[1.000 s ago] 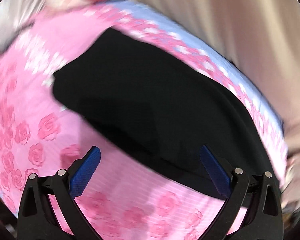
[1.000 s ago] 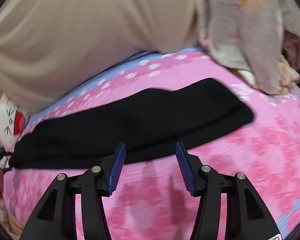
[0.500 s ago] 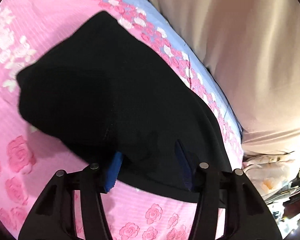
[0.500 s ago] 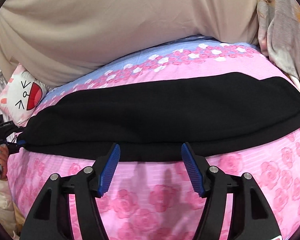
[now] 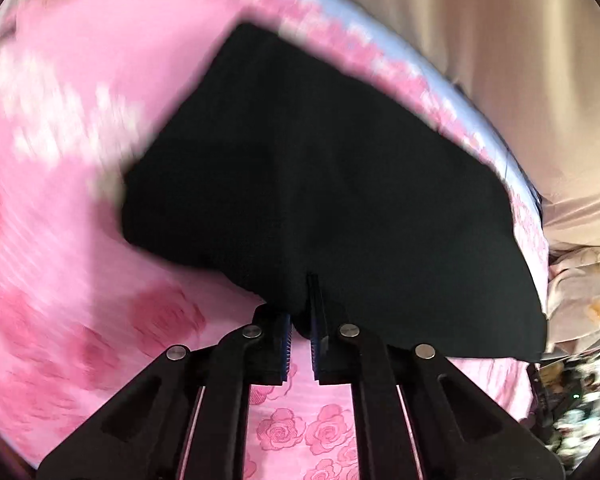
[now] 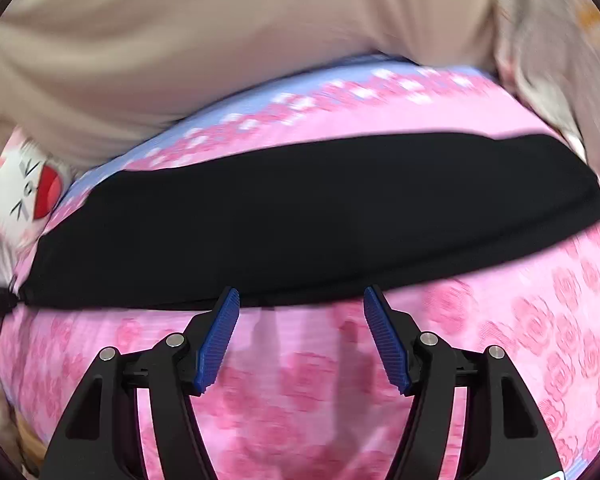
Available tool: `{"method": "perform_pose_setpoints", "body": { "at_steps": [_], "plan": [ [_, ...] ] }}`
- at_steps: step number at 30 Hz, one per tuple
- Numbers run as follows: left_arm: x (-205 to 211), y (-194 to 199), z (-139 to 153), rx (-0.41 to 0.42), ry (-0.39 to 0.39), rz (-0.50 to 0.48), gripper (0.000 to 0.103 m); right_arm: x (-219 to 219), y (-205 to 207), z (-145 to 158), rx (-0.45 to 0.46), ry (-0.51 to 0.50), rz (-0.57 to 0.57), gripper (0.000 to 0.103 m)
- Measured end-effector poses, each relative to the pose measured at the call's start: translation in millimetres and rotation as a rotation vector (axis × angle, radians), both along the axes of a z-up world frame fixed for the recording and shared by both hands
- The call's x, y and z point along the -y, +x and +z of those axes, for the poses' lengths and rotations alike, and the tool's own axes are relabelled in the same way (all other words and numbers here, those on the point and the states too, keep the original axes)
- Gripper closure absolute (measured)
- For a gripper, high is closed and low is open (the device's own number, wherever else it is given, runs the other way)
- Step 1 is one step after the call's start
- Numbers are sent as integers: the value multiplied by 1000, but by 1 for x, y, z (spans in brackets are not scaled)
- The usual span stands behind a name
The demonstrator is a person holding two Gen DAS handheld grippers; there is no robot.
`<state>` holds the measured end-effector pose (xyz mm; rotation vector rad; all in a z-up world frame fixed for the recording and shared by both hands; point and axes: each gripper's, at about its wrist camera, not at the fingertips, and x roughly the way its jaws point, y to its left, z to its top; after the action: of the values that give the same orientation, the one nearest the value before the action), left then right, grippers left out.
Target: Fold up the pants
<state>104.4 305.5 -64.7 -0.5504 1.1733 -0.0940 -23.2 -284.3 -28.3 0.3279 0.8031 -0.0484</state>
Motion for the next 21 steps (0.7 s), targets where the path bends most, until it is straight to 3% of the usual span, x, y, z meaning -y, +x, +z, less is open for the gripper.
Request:
{"method": "perform_pose_setpoints", "body": {
  "at_steps": [3,6,7,8,9,10,12,13,15,18,19,20,21],
  "plan": [
    [11,-7,19,74,66,15,90,32,-10,-2,-6,30,-75,40],
    [14,-1,25,48,96,74,86,63,-19,0,1,-14,-145,40],
    [16,-5,28,31,96,116,82,81,-23,1,6,-40,-189,40],
    [16,-13,33,26,116,159,68,101,-28,3,11,-60,-241,40],
    [18,-23,41,40,159,204,54,115,-30,2,14,-63,-273,40],
    [25,-35,53,80,242,241,48,160,-35,4,26,-41,-365,40],
    [44,-51,69,157,402,277,41,199,-31,4,25,-23,-435,40],
    [60,-57,80,207,484,266,40,213,-26,3,19,-23,-451,40],
    [96,-60,95,289,583,205,22,240,-11,0,11,-27,-473,40],
    [141,-51,99,330,651,130,18,266,19,-12,-28,-21,-476,40],
    [158,-47,98,338,657,88,18,268,27,-16,-42,-19,-461,54],
    [171,-46,99,341,656,55,18,267,35,-18,-58,-21,-439,88],
    [190,-43,98,341,658,13,18,263,37,-14,-46,-23,-415,87]
  ]
}}
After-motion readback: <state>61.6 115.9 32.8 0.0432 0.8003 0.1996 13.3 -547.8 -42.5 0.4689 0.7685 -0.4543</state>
